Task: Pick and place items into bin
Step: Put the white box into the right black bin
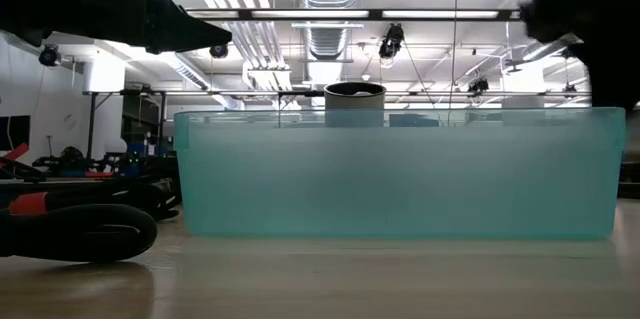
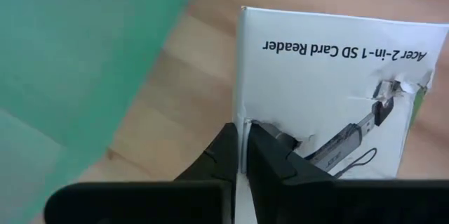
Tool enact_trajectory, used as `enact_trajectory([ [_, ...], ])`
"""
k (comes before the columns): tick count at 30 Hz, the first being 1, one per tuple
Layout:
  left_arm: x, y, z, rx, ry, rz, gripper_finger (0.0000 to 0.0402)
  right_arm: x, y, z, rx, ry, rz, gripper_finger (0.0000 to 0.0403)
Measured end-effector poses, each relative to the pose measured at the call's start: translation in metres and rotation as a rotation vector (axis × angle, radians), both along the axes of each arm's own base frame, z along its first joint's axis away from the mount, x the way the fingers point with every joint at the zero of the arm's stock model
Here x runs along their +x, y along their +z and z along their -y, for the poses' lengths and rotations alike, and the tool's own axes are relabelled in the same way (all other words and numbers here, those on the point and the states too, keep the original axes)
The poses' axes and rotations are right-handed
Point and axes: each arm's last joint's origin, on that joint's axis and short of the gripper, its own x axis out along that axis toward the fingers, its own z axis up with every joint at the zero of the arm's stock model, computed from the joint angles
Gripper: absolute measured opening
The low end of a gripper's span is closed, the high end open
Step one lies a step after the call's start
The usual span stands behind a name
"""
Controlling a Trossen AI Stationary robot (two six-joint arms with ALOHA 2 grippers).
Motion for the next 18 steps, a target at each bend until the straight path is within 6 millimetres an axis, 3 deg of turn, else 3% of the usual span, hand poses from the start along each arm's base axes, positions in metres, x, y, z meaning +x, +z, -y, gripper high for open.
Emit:
enact_trajectory([
  [7,0.0,0.0,0.0,0.0,0.0,0.001,0.0215,0.032,0.05,0.017,-0.202,0.312,0.065,0.0009],
  [12,0.0,0.004,0.0,-0.009,0.0,0.042,0.0215,0.053,0.081,0.041,-0.309,0.551,0.059,0.0009],
  [18,0.0,0.006,0.0,-0.013,0.0,0.061,0.0215,0.072,0.095,0.082,-0.363,0.669,0.049,0.0009],
])
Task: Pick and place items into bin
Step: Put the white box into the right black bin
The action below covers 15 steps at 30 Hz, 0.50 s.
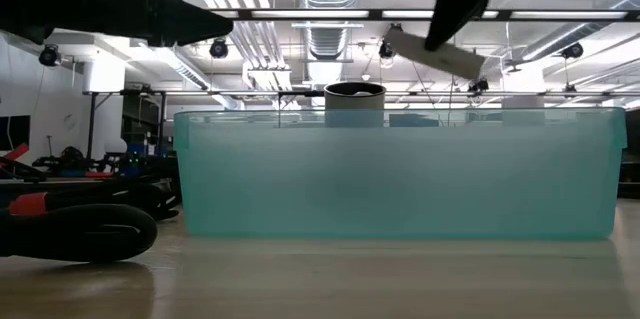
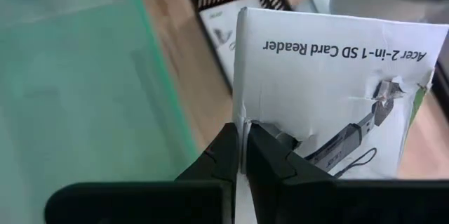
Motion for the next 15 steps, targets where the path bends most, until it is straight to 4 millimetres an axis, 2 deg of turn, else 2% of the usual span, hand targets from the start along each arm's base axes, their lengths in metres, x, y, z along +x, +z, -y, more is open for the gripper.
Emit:
enact_trajectory([
  [8,0.0,0.002,0.0,-0.007,-0.001,0.019,0.0215,0.023,-0.012,0.053,0.078,0.112,-0.019,0.0009],
  [15,0.0,0.002,0.0,-0.009,0.0,0.02,0.0215,0.048,-0.039,0.072,0.168,0.268,-0.047,0.0009],
])
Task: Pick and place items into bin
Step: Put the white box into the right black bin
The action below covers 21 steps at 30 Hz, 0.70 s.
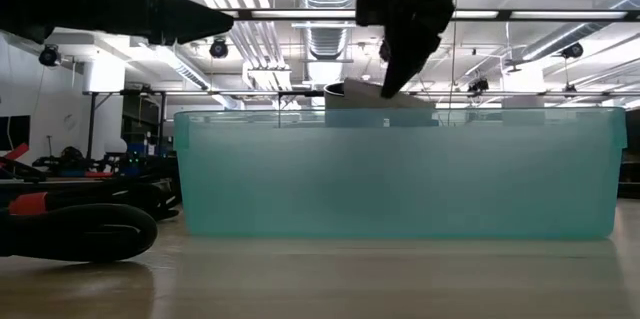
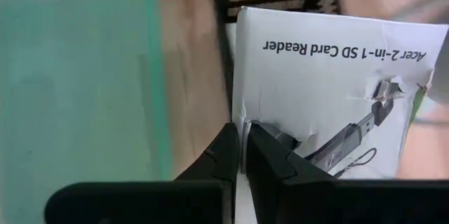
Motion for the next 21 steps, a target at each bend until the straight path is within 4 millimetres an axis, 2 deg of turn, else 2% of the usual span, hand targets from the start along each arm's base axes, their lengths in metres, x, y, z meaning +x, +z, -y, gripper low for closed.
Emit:
enact_trajectory([
  [12,0.0,0.0,0.0,0.002,0.0,-0.001,0.0215,0.038,-0.032,0.008,-0.011,0.092,-0.078,0.0009],
  [21,0.0,0.0,0.0,0.003,0.0,-0.002,0.0215,0.049,-0.041,0.017,-0.025,0.113,-0.101,0.0009],
])
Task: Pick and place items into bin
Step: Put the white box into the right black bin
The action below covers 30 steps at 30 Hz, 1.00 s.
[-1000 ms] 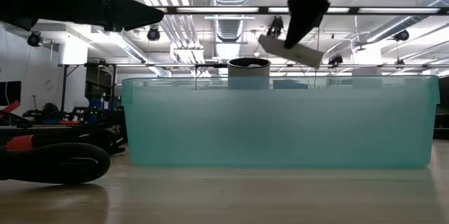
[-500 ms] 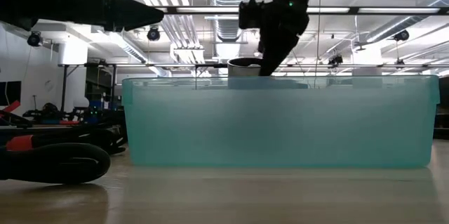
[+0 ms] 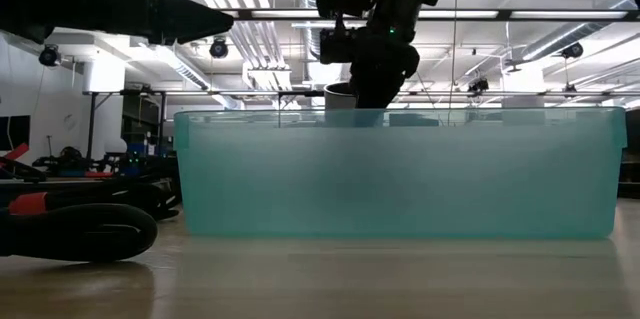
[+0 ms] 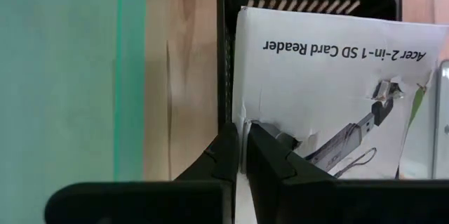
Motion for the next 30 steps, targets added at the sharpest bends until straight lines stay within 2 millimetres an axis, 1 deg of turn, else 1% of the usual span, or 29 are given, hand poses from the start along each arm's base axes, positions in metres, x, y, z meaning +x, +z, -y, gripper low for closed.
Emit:
enact_trajectory([
  [18,0.0,0.0,0.0,0.001,0.0,-0.001,0.0215,0.0013,0.0006,0.0035,-0.026,0.047,0.016,0.001],
  [24,0.0,-0.0001,0.0,0.001,0.0,-0.001,0.0215,0.0012,0.0005,0.0041,-0.034,0.054,0.014,0.0032],
  [30,0.0,0.0001,0.0,0.001,0.0,0.0,0.0215,0.0008,0.0004,0.0069,-0.129,0.032,-0.002,0.0059],
])
